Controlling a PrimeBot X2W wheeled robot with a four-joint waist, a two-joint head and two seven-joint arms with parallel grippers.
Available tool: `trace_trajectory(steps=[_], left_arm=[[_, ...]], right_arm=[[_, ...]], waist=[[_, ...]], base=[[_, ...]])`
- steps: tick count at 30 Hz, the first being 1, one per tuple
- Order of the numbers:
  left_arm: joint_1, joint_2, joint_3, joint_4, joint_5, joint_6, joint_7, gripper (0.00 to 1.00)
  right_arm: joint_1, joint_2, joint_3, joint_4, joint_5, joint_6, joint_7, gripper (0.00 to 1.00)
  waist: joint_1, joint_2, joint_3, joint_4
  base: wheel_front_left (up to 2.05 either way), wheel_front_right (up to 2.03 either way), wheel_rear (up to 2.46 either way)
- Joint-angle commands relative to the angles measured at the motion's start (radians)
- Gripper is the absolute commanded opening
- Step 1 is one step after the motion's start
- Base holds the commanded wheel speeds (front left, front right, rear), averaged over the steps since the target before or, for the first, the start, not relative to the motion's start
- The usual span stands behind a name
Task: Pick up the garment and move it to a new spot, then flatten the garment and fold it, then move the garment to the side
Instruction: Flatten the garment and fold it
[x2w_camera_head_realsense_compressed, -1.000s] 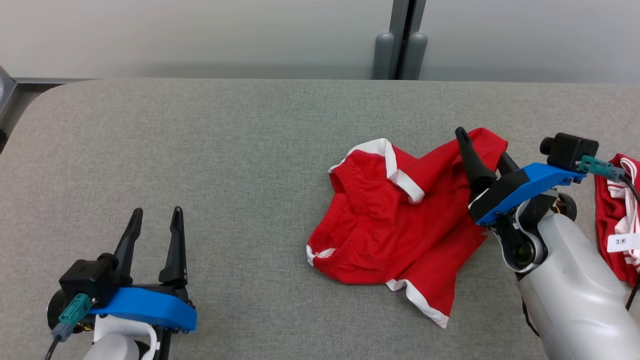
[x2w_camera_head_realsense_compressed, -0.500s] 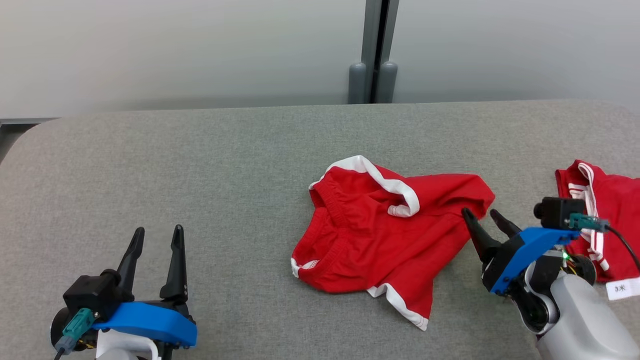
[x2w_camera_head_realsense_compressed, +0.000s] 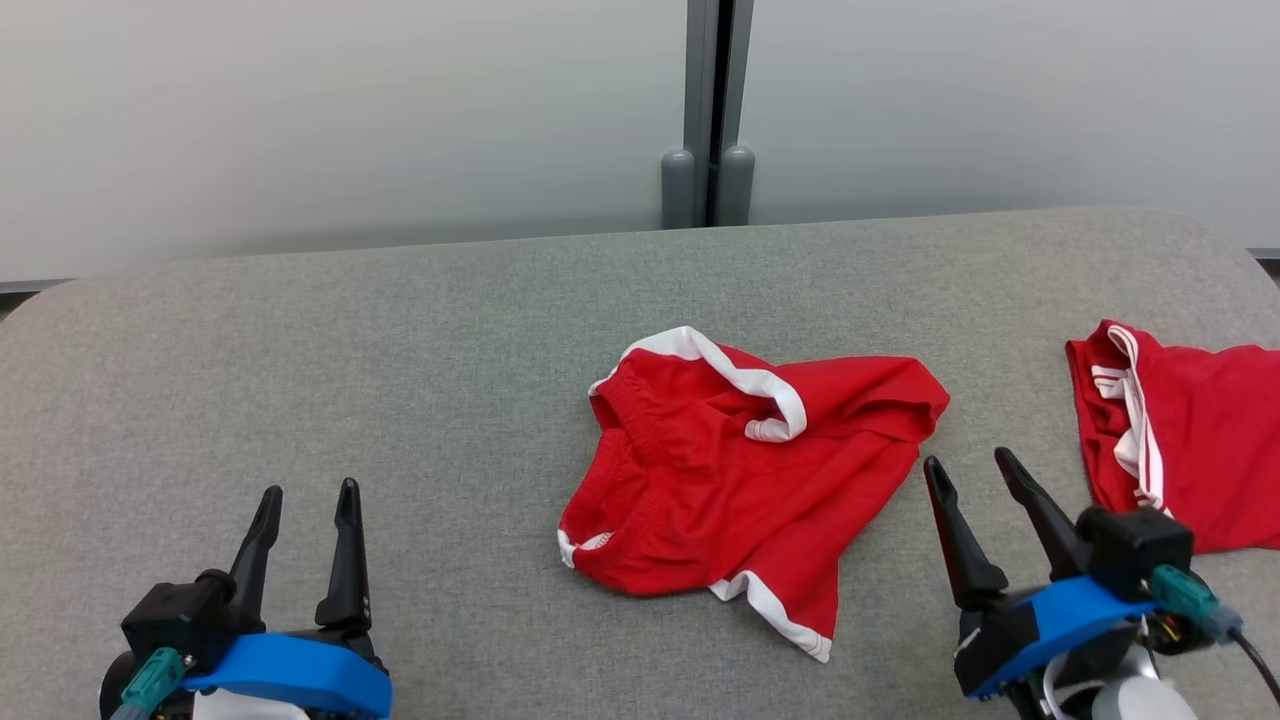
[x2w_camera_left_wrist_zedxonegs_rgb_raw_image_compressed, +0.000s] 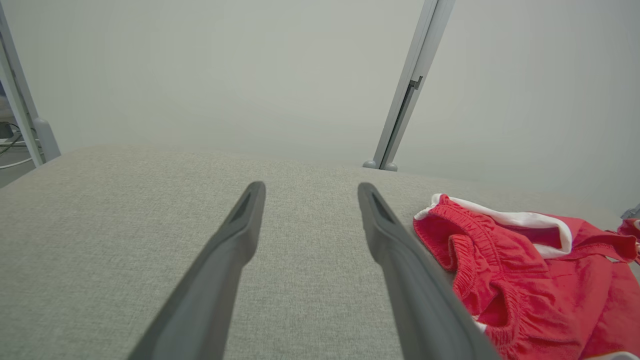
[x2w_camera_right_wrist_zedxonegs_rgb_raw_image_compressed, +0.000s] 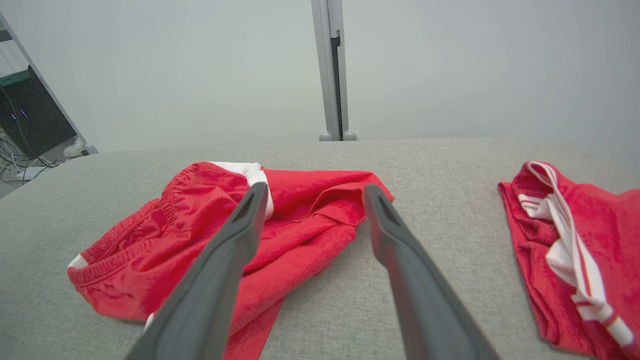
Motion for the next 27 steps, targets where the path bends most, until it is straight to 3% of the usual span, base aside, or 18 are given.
trace_trajectory(steps=[1, 10, 20, 27], left_arm=[[0.006, 0.0, 0.001, -0.003, 0.001, 0.002, -0.006, 1.0], [-0.06, -0.014, -0.071, -0.026, 0.038, -0.043, 0.037, 1.0], [-0.208, -0.063, -0.273, 0.049, 0.01, -0.215, 0.301, 1.0], [-0.292, -0.059, -0.377, 0.133, -0.009, -0.262, 0.432, 1.0]], right_arm=[[0.029, 0.01, -0.016, -0.018, -0.02, 0.001, -0.006, 1.0], [0.077, 0.037, -0.037, -0.091, -0.046, 0.001, 0.031, 1.0], [0.053, 0.038, -0.013, -0.086, -0.012, 0.001, 0.022, 1.0], [0.034, 0.037, 0.012, -0.062, 0.01, 0.001, 0.004, 1.0]], waist=[[0.0, -0.0001, -0.001, -0.001], [0.0, -0.0001, 0.013, 0.003], [0.0, -0.0001, 0.048, -0.02], [0.0, -0.0001, 0.066, -0.065]], base=[[0.0, 0.0, 0.0], [0.0, 0.0, 0.0], [0.0, 0.0, 0.0], [0.0, 0.0, 0.0]])
